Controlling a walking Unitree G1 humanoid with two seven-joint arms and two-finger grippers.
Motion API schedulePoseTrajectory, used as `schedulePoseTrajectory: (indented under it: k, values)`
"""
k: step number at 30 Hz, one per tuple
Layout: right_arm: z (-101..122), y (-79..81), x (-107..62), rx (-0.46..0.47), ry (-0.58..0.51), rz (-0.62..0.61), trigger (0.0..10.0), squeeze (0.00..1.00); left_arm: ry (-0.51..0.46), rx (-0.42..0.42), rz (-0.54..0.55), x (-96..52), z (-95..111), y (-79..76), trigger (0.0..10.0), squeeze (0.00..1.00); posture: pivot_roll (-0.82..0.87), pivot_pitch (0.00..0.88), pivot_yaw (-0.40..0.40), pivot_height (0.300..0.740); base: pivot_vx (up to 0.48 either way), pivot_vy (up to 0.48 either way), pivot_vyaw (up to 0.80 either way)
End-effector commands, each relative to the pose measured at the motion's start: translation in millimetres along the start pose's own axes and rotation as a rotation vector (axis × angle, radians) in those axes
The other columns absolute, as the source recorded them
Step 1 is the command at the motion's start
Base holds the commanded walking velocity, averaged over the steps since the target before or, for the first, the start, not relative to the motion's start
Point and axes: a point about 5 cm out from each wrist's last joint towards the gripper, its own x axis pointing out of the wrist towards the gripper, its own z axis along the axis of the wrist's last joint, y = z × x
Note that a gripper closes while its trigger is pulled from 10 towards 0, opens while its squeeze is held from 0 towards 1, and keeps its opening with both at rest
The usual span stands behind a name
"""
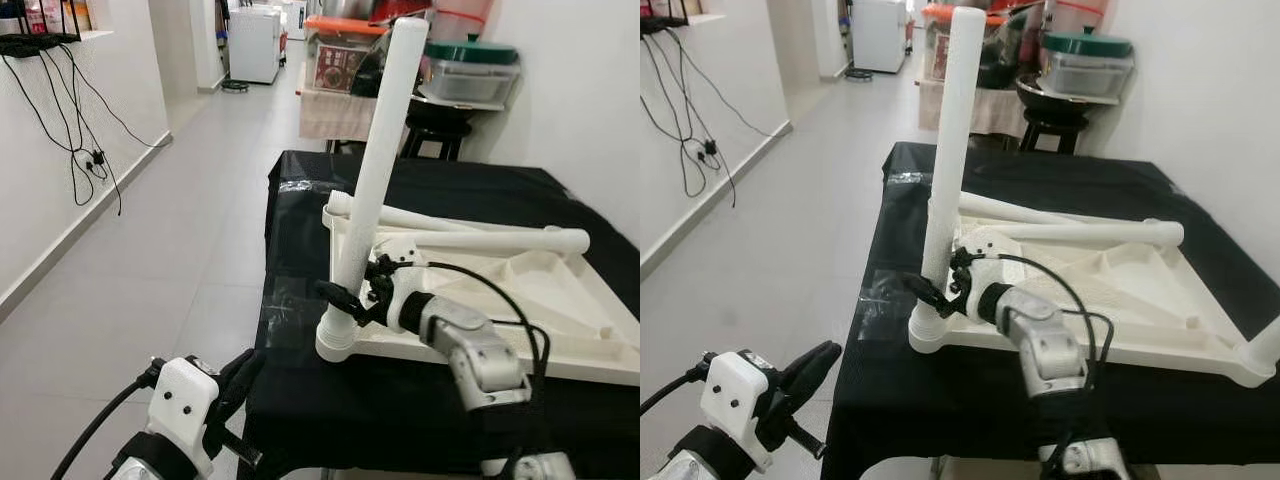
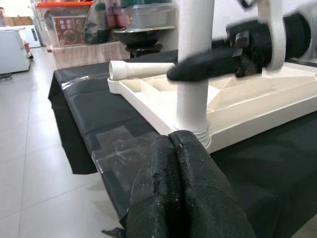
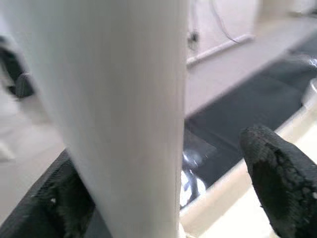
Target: Building children table
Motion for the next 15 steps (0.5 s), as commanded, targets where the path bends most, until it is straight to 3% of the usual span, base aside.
schedulePoseTrajectory:
  k: [1,2,3,4,11,12,13,14,15]
  values:
    - [9.9,-2.1,-4.4,-0.019,-0.048,0.061,10.0,0.0,0.008,-0.002,0.009,0.6,-4.1,-1.0,10.0,0.0,0.04,0.0,-0.097,0.74,0.0,0.0,0.0]
    - [14.7,-2.8,-8.4,-0.031,-0.061,0.172,10.0,0.0,0.002,-0.001,0.014,1.6,-4.3,-1.5,10.0,0.0,0.04,0.0,-0.099,0.74,0.0,0.0,0.0]
    - [14.7,-2.8,-8.4,-0.031,-0.061,0.172,10.0,0.0,0.002,-0.001,0.014,1.6,-4.3,-1.5,10.0,0.0,0.04,0.0,-0.099,0.74,0.0,0.0,0.0]
    - [17.0,-8.3,-9.5,-0.036,-0.058,0.247,10.0,0.0,-0.008,-0.008,0.025,2.1,-4.6,-1.4,10.0,0.0,0.05,0.0,-0.101,0.74,0.0,0.0,0.0]
    - [24.2,-29.2,-7.0,0.005,-0.056,0.343,10.0,0.0,-0.032,-0.045,0.051,0.3,-5.4,0.1,10.0,0.0,0.06,0.0,-0.099,0.74,0.0,0.0,0.0]
    - [26.0,-32.5,-7.6,0.017,-0.063,0.35,2.2,0.0,-0.038,-0.055,0.055,-1.0,-5.2,0.2,10.0,0.0,0.06,0.0,-0.101,0.74,0.0,0.0,0.0]
    - [26.0,-32.5,-7.6,0.017,-0.063,0.35,2.2,0.0,-0.038,-0.055,0.055,-1.0,-5.2,0.2,10.0,0.0,0.06,0.0,-0.101,0.74,0.0,0.0,0.0]
    - [27.1,-34.5,-8.0,0.025,-0.069,0.351,1.5,0.0,-0.042,-0.06,0.057,-1.9,-5.0,0.2,10.0,0.0,0.06,0.0,-0.101,0.74,0.0,0.0,0.0]
    - [27.6,-36.1,-8.9,0.031,-0.073,0.355,0.0,0.0,-0.046,-0.061,0.061,-2.5,-4.7,0.1,10.0,0.0,0.06,0.0,-0.106,0.74,0.0,0.0,0.0]
